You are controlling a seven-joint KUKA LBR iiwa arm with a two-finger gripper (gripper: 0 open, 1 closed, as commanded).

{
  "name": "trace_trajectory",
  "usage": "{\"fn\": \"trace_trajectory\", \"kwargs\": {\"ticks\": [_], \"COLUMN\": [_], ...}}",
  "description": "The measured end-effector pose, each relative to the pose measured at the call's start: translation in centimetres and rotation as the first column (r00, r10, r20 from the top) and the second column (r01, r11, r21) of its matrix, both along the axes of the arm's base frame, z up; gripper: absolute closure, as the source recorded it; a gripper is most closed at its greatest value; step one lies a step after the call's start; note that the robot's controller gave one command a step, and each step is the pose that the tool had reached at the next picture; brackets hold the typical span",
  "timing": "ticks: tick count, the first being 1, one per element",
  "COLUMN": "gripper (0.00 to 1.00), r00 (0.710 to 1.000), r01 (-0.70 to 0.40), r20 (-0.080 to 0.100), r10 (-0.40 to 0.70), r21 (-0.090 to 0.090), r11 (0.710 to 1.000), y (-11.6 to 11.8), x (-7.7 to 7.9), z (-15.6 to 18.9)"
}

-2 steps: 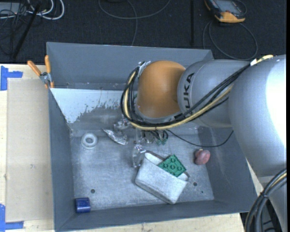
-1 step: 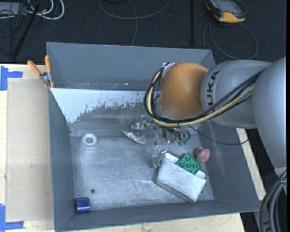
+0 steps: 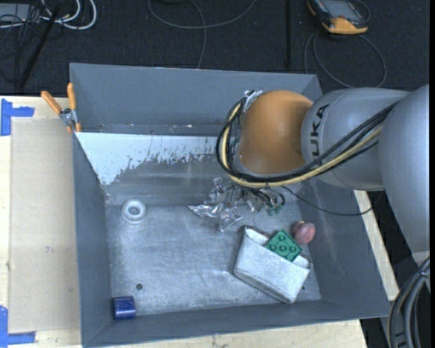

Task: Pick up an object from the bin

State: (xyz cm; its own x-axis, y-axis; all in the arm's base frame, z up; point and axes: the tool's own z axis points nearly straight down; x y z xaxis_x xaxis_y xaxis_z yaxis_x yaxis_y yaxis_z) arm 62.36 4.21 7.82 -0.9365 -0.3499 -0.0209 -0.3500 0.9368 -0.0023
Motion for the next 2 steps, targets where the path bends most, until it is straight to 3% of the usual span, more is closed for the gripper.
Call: {"fn": "trace_trajectory", "kwargs": {"ticks": [1,2], "gripper": [1.00,1.00], "r00": [1.000,1.000], "r01": [0.005,0.009], "r20": [-0.017,-0.012], "r10": [-0.005,-0.010], "r21": [-0.003,-0.004], "r11": [1.000,1.000], "y": [0.0,0.1], "x": [0.1,0.3], "z": [1.2,8.2]}}
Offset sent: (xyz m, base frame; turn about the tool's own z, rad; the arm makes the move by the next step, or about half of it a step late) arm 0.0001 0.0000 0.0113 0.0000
